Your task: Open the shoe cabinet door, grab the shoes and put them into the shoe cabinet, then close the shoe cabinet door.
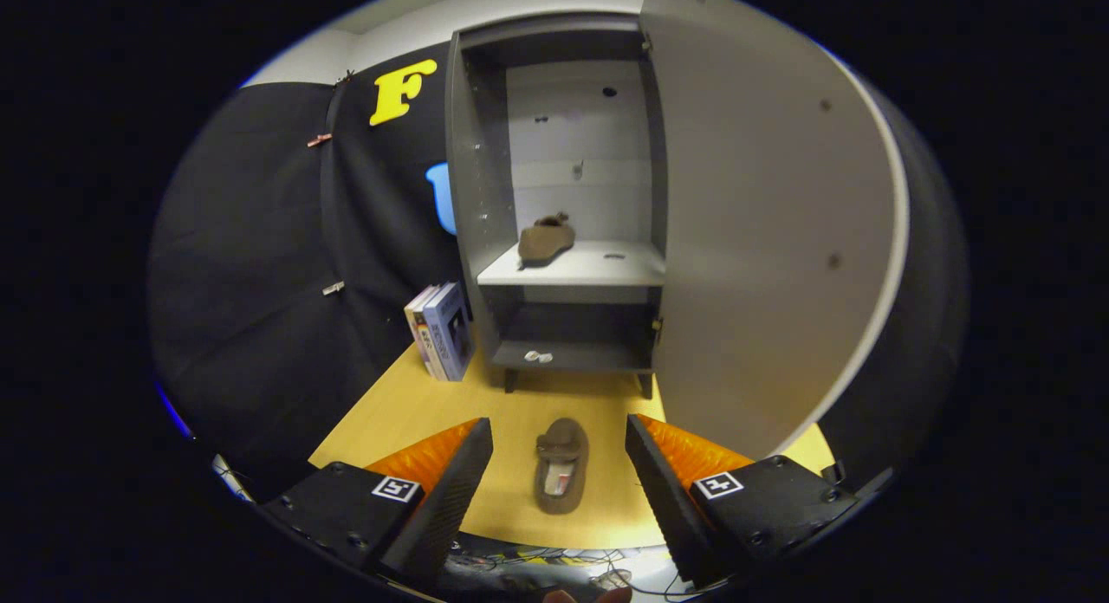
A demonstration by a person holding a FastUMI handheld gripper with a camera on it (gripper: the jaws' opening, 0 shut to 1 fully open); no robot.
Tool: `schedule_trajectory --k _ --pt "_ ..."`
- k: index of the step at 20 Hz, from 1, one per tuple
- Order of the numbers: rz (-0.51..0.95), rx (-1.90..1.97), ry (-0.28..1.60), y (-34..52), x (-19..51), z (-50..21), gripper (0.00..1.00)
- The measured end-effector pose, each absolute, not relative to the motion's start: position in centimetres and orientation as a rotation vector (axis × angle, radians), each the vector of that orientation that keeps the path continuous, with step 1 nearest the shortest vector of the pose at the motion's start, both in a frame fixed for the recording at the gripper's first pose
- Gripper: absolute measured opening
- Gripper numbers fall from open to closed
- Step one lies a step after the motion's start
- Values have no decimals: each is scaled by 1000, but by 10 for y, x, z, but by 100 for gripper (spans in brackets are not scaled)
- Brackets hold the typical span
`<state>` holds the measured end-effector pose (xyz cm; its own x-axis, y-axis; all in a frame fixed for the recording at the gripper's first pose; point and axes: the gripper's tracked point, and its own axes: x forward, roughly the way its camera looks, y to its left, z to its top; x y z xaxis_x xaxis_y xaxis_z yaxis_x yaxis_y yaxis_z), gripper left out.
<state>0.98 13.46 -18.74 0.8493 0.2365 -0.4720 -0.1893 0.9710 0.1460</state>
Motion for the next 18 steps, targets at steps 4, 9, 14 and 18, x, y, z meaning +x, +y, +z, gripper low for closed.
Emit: schedule_trajectory --k 4,9,14,18 --pt "252 118 647 166 27 -264 99" --pt "237 138 773 191 50 -353 98" --pt "209 187 886 210 70 -435 95" --pt "124 160 875 205 98 -485 86"
